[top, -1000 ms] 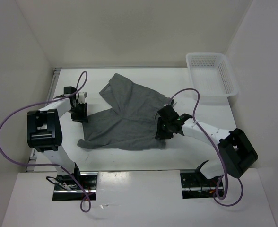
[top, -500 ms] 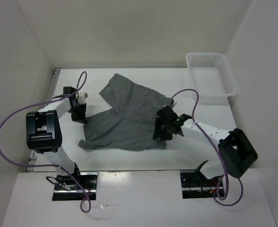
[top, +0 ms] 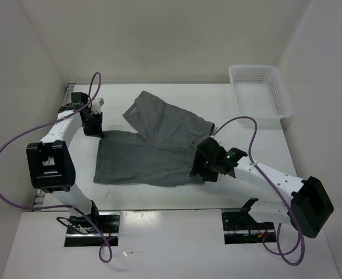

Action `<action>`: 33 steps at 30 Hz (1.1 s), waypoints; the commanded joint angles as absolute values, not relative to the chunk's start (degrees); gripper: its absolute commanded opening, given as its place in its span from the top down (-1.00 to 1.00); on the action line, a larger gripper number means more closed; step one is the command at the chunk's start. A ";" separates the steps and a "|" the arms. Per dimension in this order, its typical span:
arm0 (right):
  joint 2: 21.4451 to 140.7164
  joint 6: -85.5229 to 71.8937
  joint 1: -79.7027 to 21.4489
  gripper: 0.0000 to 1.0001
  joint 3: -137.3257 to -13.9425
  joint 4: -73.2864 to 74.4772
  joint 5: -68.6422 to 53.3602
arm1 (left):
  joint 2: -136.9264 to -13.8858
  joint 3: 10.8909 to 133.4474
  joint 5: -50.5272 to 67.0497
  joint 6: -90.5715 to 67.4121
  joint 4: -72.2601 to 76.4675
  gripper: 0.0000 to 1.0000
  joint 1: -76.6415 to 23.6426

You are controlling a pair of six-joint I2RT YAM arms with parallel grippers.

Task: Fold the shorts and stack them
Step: Flatten the shorts out

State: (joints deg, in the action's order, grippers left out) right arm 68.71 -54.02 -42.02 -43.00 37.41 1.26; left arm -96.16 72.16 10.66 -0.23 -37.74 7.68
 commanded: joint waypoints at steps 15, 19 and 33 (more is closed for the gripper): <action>70.05 -56.78 -42.45 -0.38 -35.95 29.97 1.49 | -99.68 71.46 11.78 0.00 -34.37 0.12 8.17; 70.57 -56.26 -42.45 -0.38 -35.95 29.97 1.49 | -99.13 67.77 11.78 0.00 -34.37 0.09 8.17; 70.85 -56.60 -42.45 -0.38 -35.33 29.44 0.97 | -105.12 68.03 13.00 0.00 -25.94 0.14 9.23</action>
